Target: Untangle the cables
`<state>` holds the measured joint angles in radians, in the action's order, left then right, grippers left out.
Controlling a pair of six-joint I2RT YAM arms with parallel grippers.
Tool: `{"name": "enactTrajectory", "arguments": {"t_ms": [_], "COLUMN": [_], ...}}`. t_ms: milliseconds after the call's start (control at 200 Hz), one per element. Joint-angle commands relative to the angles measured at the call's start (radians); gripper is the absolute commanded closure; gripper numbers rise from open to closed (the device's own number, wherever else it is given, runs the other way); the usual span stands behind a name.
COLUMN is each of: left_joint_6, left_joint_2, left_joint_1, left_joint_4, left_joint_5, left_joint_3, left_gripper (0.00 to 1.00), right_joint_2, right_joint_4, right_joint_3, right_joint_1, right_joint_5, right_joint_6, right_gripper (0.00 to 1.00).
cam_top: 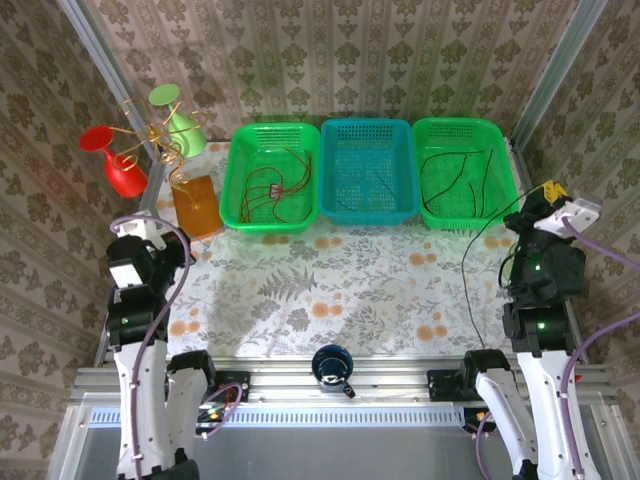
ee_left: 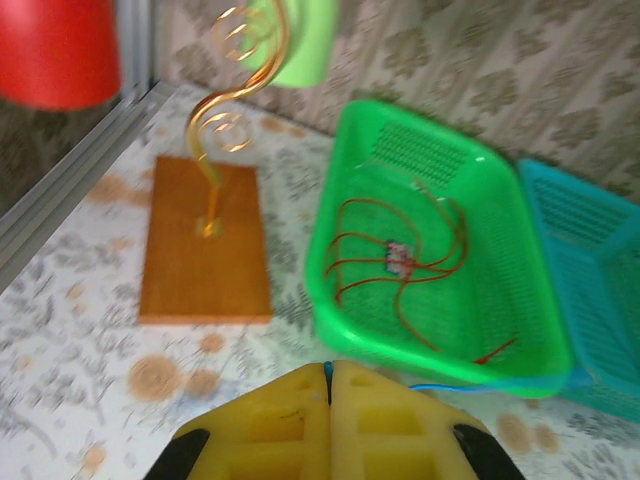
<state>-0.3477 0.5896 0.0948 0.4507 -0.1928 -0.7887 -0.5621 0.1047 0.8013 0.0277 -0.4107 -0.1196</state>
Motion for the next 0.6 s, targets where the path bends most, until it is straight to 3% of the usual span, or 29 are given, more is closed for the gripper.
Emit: {"name": "enactTrajectory", "arguments": {"t_ms": [0,390,595], "left_joint_6": [-0.023,-0.027,-0.061], "left_joint_2": [0.017,0.155,0.257], "left_joint_1": [-0.092,-0.484,-0.610], "left_joint_4": [-0.013,-0.095,-0.131], "left_joint_5": [0.086,0.311,0.364], "left_joint_3": [-0.050,-0.093,-0.117], "left_gripper": [1.00,1.00,1.00], "right_joint_2": [-0.054,-0.426,-0.670], "right_joint_4": [0.067,0.175,0.220], "right_joint_3": [0.096,0.484,0.732], "right_joint_1": [0.005,0.005,0.006], "right_joint_5": [0.076,0.157,0.173], "right_joint_6": [-0.030,0.030,0.078], "right_gripper": [1.00,1.00,1.00]}}
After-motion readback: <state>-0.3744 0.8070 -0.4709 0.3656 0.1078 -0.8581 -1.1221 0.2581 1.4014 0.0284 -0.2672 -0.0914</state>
